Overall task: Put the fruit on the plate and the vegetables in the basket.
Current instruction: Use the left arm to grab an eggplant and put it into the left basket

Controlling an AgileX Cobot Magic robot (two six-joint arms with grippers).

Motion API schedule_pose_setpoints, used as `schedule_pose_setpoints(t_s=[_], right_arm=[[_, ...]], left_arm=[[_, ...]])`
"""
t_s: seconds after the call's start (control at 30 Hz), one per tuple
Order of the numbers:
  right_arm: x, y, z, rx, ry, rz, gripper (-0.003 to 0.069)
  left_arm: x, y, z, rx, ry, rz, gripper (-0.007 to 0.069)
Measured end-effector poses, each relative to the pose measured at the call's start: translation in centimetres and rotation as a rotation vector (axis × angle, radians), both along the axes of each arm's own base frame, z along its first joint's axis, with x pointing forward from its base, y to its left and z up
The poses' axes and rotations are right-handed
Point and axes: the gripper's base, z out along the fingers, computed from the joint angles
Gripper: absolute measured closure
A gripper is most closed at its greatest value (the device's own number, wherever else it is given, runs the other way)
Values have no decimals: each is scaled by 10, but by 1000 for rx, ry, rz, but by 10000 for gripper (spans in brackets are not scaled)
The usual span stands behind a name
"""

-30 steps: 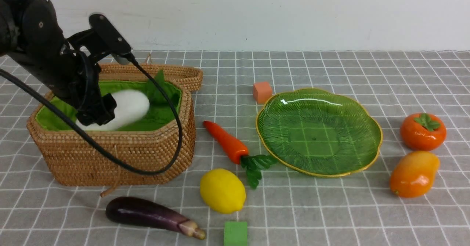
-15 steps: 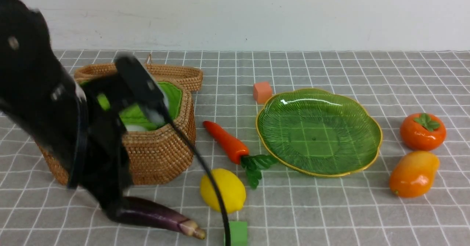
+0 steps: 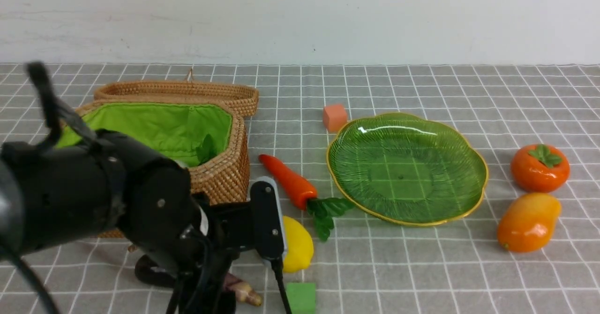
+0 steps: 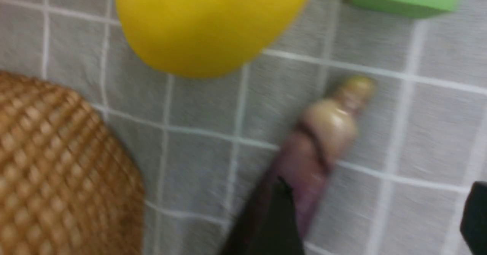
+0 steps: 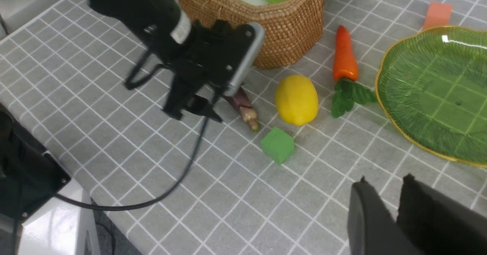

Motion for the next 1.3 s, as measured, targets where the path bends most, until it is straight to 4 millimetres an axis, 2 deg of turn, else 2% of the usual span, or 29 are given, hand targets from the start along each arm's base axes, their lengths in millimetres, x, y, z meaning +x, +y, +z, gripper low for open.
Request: schedule_pose_setpoints(t_s=[0.1,0.17,0.27,0.37,0.57,0.6,0.67,0.7,0.73,0.77,0.8,0.83,0.9,0.97,1.0,1.07,1.13,1.2,1.3], right_arm=[[0,0,0,1,1,1,520],[-1,0,-1,-4,9,5,520],[-2,0,-2,-11,20,12,519],[-2,0,-2,-16,27,16,519],[-3,0,-3,-19,38,23,517],[-3,0,-3,-18,39,25,517],[-4,2,-2,4,47,40,517],[-5,2,-2,6,47,41,517],[-5,3,-1,21,51,50,517],[-5,4,-1,28,50,52,517],[-5,4,0,33,44,54,517],[-5,4,0,35,43,55,517],[-4,5,3,47,8,55,517],[-3,5,3,51,0,53,517],[-2,5,4,60,-14,45,517],[-2,5,5,63,-19,42,517],[-2,5,5,63,-20,41,517],[-2,5,5,61,-18,43,517],[-3,5,3,50,-2,53,517]], left_arm=[[7,-2,-12,39,-19,-32,32],[13,-2,-26,93,-30,-74,78],[17,-2,-38,138,-21,-105,207],[18,-3,-43,150,-17,-115,331],[14,-3,-40,161,17,-92,339],[10,-2,-35,168,29,-82,339],[-6,-2,-10,156,22,-48,339],[-7,-2,-10,159,24,-45,339],[-15,0,17,118,-36,-8,339],[-18,2,30,99,-73,8,339],[-19,7,53,75,-148,30,339],[-18,7,54,79,-155,27,339],[-8,20,95,91,-332,48,339],[-2,24,107,99,-383,61,339],[8,30,122,103,-449,82,339],[16,35,129,101,-481,104,340],[38,45,137,82,-545,146,340],[54,51,131,77,-561,167,340],[78,61,112,91,-553,189,340]])
